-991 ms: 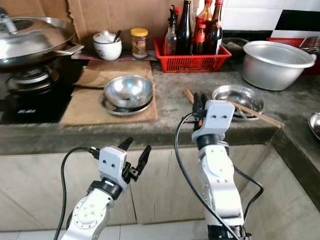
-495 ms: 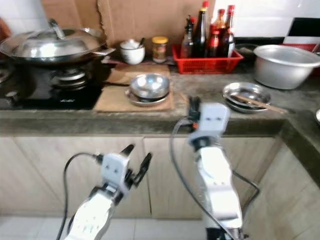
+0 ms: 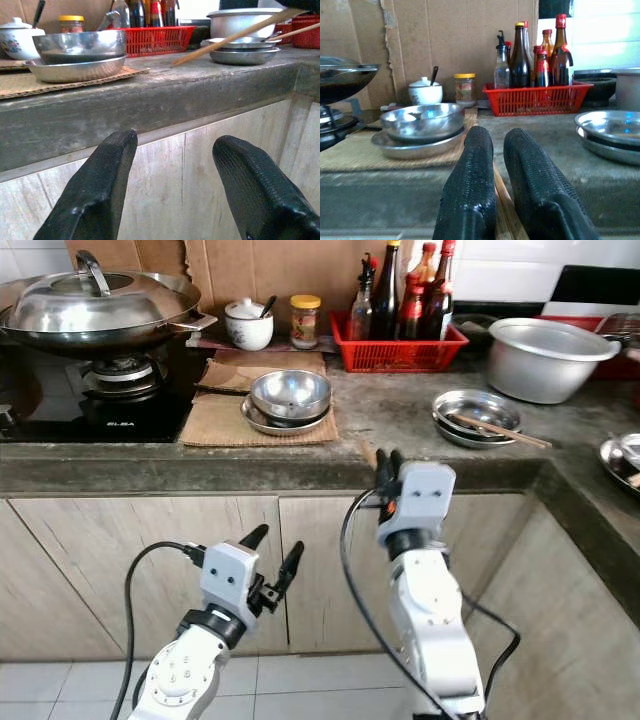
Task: Kitchen organization
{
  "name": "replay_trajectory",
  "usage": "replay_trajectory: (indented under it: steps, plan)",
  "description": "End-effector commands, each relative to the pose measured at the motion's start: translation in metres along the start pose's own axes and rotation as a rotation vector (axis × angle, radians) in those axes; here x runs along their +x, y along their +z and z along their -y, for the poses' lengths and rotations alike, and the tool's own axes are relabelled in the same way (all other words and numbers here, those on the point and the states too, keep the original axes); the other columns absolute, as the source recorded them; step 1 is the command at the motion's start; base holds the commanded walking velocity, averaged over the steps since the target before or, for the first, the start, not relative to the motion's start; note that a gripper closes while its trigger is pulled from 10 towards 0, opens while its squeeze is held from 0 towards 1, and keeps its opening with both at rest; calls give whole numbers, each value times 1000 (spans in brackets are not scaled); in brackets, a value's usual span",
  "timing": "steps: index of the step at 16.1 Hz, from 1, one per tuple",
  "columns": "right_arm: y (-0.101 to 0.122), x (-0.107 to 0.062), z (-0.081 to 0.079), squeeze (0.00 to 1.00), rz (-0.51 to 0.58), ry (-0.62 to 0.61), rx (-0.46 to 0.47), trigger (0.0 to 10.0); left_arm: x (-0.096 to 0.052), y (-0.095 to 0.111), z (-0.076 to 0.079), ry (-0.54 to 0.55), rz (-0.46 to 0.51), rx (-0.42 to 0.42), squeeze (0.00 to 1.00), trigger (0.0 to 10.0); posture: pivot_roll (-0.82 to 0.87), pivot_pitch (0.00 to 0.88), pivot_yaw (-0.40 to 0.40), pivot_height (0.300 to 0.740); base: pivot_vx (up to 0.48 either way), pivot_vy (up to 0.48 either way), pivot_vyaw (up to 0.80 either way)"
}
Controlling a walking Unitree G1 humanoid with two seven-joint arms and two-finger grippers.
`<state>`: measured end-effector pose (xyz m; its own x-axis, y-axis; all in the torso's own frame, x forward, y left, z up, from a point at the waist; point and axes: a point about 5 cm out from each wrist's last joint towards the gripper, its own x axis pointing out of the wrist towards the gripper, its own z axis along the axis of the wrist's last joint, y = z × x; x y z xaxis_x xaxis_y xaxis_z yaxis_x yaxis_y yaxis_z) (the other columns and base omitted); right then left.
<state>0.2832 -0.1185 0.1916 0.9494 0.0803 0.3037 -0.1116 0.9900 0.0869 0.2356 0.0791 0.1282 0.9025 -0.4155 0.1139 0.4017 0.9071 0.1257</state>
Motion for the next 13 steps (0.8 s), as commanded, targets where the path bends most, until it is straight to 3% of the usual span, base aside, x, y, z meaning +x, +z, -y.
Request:
replay_trajectory:
  steps: [1, 13]
  plan:
    - [6, 0, -1, 0, 19, 6, -4, 10000, 0, 1, 2, -5, -1, 7, 0, 10000, 47, 0, -49, 740, -259, 0, 0]
    - [1, -6, -3, 0, -4, 4, -2, 10000, 0, 0, 5, -12, -7, 0, 0, 10000, 43, 0, -45, 740, -264, 0, 0]
